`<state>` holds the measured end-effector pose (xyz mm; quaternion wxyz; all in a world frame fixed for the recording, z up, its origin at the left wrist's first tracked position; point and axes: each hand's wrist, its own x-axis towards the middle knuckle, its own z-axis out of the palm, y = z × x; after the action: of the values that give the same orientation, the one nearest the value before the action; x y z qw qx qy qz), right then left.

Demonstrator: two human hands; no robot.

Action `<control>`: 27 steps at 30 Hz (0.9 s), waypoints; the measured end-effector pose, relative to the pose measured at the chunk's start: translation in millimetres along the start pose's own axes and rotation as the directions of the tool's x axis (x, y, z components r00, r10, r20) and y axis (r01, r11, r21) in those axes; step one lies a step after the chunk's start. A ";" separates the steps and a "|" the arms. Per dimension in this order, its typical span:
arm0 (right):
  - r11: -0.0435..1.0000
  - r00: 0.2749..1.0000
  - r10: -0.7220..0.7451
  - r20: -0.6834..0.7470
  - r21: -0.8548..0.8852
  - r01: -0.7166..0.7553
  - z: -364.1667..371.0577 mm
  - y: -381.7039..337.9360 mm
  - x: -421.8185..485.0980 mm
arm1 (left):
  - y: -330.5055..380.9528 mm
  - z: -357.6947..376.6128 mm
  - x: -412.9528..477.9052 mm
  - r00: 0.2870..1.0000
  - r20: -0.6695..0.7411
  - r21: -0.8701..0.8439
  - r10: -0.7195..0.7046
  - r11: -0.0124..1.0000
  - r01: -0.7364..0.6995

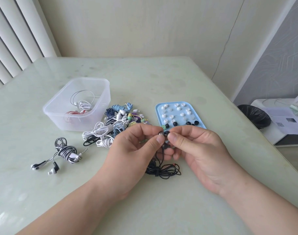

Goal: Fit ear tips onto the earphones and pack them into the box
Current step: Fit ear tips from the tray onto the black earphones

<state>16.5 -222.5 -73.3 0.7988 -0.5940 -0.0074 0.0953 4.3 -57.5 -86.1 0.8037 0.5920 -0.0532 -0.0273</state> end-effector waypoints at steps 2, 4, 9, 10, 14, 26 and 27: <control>1.000 1.000 0.013 -0.006 0.016 -0.013 -1.5 0.0 0.7 | -0.3 -0.2 0.1 1.000 0.010 0.006 0.002 1.000 -0.002; 1.000 1.000 0.018 -0.009 0.026 -0.018 -3.1 0.2 1.6 | -1.6 -0.3 0.5 1.000 0.008 0.009 0.004 1.000 -0.004; 0.999 1.000 0.018 -0.020 0.031 -0.017 -4.1 1.3 2.6 | -4.2 -1.5 1.0 1.000 -0.003 0.025 0.003 1.000 -0.003; 0.999 1.000 0.019 -0.018 0.031 -0.019 -4.0 1.2 2.4 | -4.4 -1.5 1.2 1.000 -0.007 0.029 0.004 1.000 -0.004; 1.000 1.000 0.005 -0.018 0.009 -0.004 -3.7 1.7 1.9 | -4.1 -1.3 1.2 1.000 -0.011 0.041 0.006 0.999 -0.006; 0.995 0.996 -0.088 -0.011 -0.038 0.087 -2.6 6.4 0.4 | -3.1 0.0 -0.1 1.000 -0.011 0.051 -0.001 0.999 0.001; 0.994 0.995 -0.098 -0.018 -0.041 0.097 -2.4 6.8 0.2 | -3.0 -0.1 0.0 1.000 -0.009 0.053 -0.002 0.999 0.003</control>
<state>16.1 -222.8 -80.5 0.7903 -0.6098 -0.0304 0.0501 4.4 -58.2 -89.0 0.7881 0.6131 -0.0495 -0.0243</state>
